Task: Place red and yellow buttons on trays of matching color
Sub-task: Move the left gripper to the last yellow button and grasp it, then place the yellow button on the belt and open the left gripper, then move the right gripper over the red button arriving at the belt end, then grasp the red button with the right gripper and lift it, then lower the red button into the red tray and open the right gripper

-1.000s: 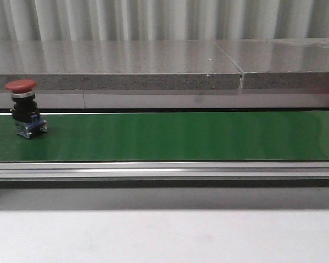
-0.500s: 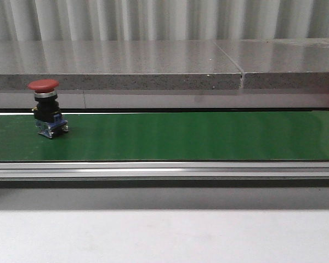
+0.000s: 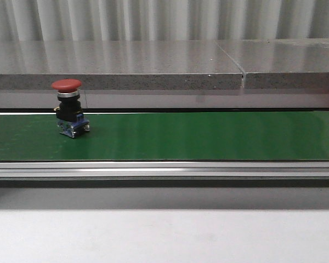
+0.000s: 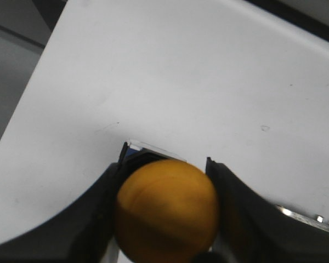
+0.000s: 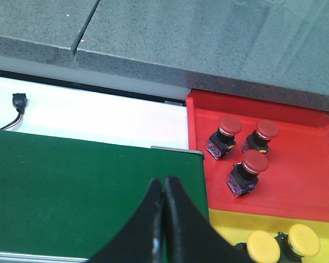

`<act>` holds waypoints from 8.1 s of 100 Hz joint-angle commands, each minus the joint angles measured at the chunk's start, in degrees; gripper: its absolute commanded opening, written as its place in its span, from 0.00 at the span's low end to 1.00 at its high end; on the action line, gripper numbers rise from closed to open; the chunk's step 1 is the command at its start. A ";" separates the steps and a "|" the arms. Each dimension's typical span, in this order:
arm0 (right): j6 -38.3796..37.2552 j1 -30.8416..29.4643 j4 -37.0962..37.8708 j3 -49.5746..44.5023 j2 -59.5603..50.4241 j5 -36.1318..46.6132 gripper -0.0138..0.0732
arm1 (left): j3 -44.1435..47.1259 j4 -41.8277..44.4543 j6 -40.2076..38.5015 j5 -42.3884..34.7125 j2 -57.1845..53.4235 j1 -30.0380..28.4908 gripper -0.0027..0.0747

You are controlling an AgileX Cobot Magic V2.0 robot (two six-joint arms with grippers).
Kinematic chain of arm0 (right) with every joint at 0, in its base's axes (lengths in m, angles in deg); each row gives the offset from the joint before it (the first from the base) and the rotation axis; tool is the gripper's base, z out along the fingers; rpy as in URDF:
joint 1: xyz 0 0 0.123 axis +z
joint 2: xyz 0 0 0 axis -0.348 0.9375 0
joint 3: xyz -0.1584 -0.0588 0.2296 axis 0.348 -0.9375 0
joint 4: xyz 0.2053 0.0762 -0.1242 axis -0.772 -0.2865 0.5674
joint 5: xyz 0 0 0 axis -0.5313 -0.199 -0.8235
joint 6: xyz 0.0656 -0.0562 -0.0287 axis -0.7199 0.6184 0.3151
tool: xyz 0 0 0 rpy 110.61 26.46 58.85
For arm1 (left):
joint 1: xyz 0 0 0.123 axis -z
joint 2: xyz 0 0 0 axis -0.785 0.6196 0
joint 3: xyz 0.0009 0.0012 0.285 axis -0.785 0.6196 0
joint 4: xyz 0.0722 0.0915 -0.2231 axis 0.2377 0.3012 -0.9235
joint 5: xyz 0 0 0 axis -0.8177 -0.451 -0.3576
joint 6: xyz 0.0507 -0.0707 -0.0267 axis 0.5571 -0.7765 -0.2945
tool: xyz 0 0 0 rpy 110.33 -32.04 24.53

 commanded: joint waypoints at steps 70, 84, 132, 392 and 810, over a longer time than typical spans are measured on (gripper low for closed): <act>0.46 0.01 0.71 1.37 -0.26 4.40 0.08 | 21.05 -1.89 2.03 -5.27 -20.62 12.87 0.07; 0.46 0.01 0.71 1.37 -0.26 4.40 0.08 | 24.47 -2.02 2.16 -7.34 -20.62 13.61 0.07; 0.46 0.01 0.71 1.37 -0.26 4.40 0.08 | 27.41 -2.57 2.38 -10.61 -20.10 15.14 0.16; 0.46 0.01 0.42 1.30 -0.26 -0.72 0.89 | 67.60 -12.06 17.41 -38.04 -86.31 31.89 0.01; 0.46 -29.45 -6.67 63.64 83.61 -16.19 0.57 | 67.60 -12.06 17.41 -38.04 -86.31 31.89 0.01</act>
